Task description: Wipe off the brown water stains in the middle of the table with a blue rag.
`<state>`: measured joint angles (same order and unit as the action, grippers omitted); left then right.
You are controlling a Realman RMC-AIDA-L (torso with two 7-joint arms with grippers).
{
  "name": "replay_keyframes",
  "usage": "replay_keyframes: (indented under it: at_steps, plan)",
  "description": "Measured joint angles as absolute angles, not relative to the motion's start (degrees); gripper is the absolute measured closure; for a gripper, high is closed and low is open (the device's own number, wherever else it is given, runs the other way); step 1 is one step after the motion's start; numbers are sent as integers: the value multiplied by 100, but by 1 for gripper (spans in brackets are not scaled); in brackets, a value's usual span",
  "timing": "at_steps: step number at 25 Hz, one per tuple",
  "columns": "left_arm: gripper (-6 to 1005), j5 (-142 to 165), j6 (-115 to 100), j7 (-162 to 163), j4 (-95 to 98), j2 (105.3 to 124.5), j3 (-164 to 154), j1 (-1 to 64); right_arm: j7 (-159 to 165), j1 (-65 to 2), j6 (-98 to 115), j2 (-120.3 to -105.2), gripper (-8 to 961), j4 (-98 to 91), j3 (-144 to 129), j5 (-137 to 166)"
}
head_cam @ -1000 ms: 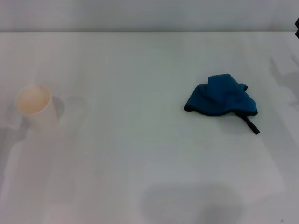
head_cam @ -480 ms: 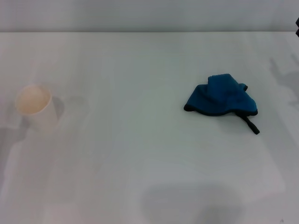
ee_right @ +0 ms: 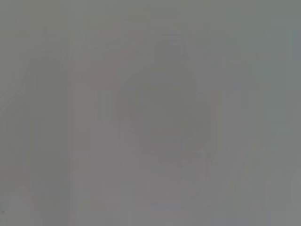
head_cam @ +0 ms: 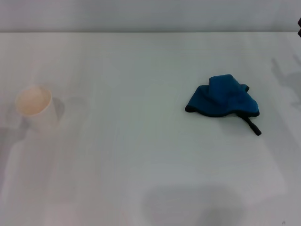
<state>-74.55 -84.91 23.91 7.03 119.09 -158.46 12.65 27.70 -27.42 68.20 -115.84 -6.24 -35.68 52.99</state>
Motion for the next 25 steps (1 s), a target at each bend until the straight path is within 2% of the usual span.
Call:
replay_keyframes:
  at_steps: [25]
  plan:
    - [124,-7453,-8499,2390,712,11909,-15846,1258,2776,-2742,6820,-11584,229,-624,-3569,5300]
